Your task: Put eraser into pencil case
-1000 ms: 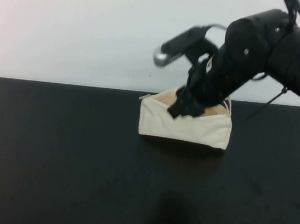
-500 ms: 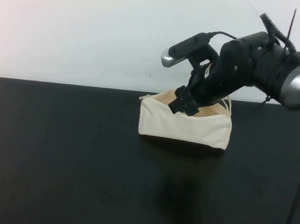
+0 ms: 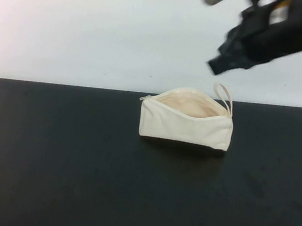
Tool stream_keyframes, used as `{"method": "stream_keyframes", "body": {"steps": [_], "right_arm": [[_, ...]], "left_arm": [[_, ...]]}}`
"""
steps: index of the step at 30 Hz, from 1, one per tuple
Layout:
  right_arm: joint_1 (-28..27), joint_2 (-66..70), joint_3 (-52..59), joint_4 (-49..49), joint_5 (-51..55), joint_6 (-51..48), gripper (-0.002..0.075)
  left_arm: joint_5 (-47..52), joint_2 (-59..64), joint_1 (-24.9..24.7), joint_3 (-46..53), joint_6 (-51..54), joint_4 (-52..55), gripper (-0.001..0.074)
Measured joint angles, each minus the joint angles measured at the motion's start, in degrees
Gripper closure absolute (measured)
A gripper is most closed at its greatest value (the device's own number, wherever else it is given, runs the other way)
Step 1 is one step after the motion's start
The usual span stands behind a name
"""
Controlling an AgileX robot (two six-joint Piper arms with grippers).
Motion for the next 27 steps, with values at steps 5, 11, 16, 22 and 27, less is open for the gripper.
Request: {"method": "stream_keyframes", "body": {"steps": [5,11,16,22,27], "right_arm": [[1.09,-16.31,13.43,2.35,-2.22,-2.02,0.0724],[1.09,-35.18,31.38,1.9,-4.06,-2.31,0.0727],[1.09,-51.15,47.38,-0.1,-12.48,-2.45,0.0727],[1.09,-62.68,63.08,-0.57,-23.95,-2.58,0.0727],[1.09,-71.48,73.29,-0.83,-28.37,-0.89,0.0727]], "left_arm": [[0.0,0.0,0.0,0.0,0.0,0.0,0.0736],[0.0,0.0,0.0,0.0,0.0,0.0,0.0736],[0.0,0.0,0.0,0.0,0.0,0.0,0.0736],[0.0,0.0,0.0,0.0,0.0,0.0,0.0736],[0.0,0.0,0.0,0.0,0.0,0.0,0.0736]]}}
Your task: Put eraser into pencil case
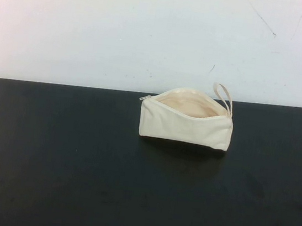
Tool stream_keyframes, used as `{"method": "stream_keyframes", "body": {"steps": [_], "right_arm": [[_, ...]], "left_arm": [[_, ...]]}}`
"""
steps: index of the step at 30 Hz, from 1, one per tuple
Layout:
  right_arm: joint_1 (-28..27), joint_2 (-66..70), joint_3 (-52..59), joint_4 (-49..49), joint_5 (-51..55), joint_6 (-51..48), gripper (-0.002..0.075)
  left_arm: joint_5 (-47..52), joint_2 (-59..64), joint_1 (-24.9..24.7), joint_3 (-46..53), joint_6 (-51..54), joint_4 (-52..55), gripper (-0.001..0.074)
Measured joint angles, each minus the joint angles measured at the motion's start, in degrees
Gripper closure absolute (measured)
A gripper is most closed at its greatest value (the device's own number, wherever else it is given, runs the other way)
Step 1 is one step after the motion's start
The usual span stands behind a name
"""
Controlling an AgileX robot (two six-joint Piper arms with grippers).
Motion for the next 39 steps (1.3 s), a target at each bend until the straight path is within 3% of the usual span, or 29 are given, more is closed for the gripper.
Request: {"method": "stream_keyframes", "body": {"steps": [6,9,19,22,28,39], "right_arm": [[-0.13,-6.06,8.8,0.71,-3.5,0.39,0.0727],[-3.07,-9.65,12.42,2.93,-3.95,0.28,0.0727],[-27.11,-23.37,21.64,4.15,-4.07,0.15,0.0727],[-31.7,-27.08,24.96,4.24,-4.07,0.44,0.0727],[-33.75,-27.91,28.4,4.24,-0.88,6.31,0.0727],[-33.75,-27.91,28.4,1.16,3.55,7.58,0.0727]], "left_arm": [[0.0,0.0,0.0,0.0,0.0,0.0,0.0736],[0.0,0.0,0.0,0.0,0.0,0.0,0.0736],[0.0,0.0,0.0,0.0,0.0,0.0,0.0736],[0.0,0.0,0.0,0.0,0.0,0.0,0.0736],[0.0,0.0,0.0,0.0,0.0,0.0,0.0736],[0.0,0.0,0.0,0.0,0.0,0.0,0.0736]]}}
